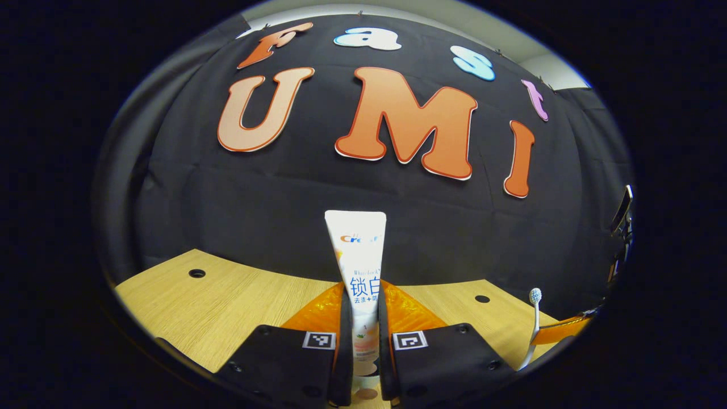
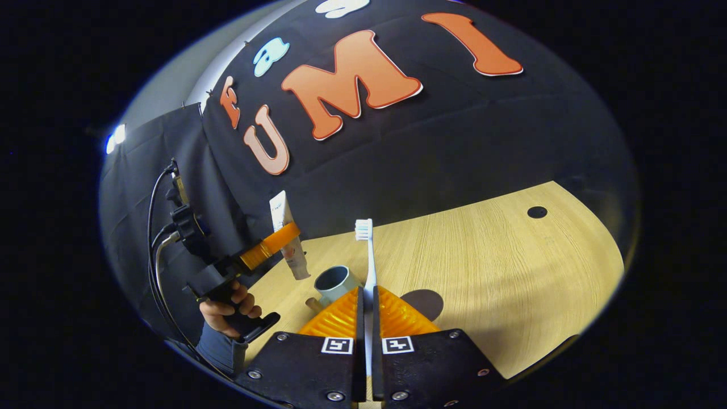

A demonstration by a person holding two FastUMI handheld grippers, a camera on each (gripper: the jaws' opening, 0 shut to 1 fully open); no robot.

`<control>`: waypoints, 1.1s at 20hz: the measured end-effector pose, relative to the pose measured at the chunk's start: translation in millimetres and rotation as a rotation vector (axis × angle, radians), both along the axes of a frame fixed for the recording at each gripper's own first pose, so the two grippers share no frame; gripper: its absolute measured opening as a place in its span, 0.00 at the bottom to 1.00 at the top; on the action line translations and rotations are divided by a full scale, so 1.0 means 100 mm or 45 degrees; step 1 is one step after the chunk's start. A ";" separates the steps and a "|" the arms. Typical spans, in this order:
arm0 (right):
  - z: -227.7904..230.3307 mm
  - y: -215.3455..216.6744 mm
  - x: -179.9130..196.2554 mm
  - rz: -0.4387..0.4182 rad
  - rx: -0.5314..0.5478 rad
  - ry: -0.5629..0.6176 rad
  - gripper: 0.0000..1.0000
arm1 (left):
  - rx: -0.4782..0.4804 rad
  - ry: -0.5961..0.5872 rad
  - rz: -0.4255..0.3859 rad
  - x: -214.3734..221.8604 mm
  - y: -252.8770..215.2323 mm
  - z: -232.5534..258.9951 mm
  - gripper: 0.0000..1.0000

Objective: Put the toothbrush and toothpaste on the desktop into the cup, then pick up the cup and place it on the coaster on the desktop.

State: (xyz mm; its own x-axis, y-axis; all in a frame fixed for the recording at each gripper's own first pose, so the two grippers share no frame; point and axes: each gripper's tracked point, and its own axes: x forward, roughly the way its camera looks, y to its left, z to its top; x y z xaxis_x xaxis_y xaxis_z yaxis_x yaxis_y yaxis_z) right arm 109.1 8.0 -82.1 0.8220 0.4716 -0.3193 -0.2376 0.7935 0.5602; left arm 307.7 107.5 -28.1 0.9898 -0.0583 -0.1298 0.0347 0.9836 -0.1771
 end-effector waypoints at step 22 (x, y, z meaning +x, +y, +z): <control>0.32 0.44 0.56 -0.021 0.107 -0.203 0.04 | -0.073 0.236 -0.085 0.15 -0.09 -0.91 0.28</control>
